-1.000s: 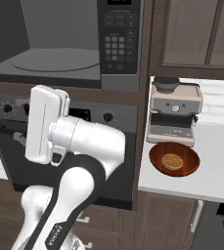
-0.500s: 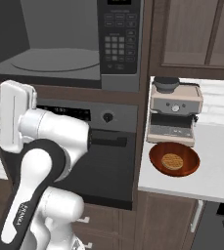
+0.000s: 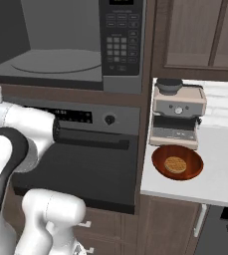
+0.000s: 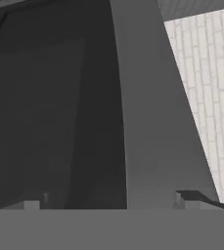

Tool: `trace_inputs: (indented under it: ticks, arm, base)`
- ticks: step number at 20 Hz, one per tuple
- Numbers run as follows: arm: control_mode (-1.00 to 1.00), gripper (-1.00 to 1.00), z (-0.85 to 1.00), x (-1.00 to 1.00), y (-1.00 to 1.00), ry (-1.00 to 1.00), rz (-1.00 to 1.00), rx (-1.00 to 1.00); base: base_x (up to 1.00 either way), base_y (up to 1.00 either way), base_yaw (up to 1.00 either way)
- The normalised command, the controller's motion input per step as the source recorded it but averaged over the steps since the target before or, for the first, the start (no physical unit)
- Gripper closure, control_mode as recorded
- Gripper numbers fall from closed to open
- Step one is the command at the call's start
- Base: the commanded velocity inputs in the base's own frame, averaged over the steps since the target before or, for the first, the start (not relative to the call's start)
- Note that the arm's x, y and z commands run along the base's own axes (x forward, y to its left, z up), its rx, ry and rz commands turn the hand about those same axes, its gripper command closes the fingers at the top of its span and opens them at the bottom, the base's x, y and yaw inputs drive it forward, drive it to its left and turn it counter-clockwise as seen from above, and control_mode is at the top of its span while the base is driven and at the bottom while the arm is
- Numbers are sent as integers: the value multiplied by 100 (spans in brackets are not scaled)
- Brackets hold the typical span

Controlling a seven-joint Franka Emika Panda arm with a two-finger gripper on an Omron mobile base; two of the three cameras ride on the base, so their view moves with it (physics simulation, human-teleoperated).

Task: Open the microwave, place the bowl with waffle inside the microwave, then close the microwave door and turn it on.

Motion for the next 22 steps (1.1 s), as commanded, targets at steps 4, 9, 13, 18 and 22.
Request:
trace_inputs:
  ticks: [4,9,13,18,22]
  arm:
    - [-100,-100,-1,0,90,0,0,0]
    - [-100,-100,-9,0,86,0,0,0]
    - [-100,-100,-12,0,86,0,0,0]
    - [-100,-100,-4,0,72,0,0,0]
    - [-100,-100,0,0,52,0,0,0]
  base:
    - [0,0,0]
    - [0,0,0]
    - [0,0,0]
    - [0,0,0]
    - [0,0,0]
